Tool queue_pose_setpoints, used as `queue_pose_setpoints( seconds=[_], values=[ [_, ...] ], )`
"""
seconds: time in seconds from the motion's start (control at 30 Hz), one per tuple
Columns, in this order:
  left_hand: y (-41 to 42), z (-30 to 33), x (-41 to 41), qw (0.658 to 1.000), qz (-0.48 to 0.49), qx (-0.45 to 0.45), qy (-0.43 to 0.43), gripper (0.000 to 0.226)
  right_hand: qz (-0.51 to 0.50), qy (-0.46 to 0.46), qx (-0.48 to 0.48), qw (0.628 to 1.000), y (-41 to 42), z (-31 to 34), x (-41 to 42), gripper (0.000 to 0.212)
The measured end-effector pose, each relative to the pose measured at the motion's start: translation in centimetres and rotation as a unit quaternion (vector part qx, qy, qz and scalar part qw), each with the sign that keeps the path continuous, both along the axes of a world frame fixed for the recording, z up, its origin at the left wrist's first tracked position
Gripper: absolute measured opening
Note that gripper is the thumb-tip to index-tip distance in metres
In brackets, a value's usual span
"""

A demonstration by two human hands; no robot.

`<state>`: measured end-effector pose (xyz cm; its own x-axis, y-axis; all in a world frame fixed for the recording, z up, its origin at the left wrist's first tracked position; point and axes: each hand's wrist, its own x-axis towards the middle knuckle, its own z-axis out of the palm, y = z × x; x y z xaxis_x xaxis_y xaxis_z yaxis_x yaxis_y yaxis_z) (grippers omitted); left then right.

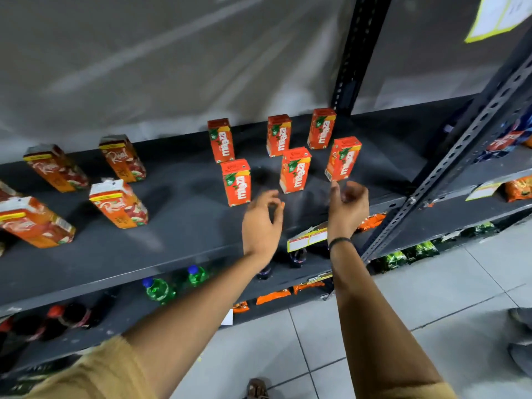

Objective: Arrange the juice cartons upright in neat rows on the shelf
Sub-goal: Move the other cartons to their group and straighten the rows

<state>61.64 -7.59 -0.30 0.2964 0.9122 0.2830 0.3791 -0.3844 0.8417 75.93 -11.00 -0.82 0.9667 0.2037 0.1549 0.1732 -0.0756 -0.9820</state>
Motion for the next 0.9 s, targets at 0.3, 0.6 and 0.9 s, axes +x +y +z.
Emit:
queue_pose_setpoints(
  seconds=[0.3,0.6,0.9],
  values=[
    [0.5,-0.6,-21.7,0.979,0.19,0.074,-0.006,0.023,0.185,0.04,0.116,0.975,3.1,2.4,-22.2,0.009],
    [6.8,-0.3,-40.7,0.925,0.378,0.008,-0.037,0.072,0.385,0.053,-0.023,0.921,8.9,0.8,-43.1,0.052],
    [13.7,-0.3,-45.9,0.952,0.27,-0.126,0.071,0.105,0.318,-0.045,-0.249,0.914,14.9,0.9,-46.3,0.082]
  ],
)
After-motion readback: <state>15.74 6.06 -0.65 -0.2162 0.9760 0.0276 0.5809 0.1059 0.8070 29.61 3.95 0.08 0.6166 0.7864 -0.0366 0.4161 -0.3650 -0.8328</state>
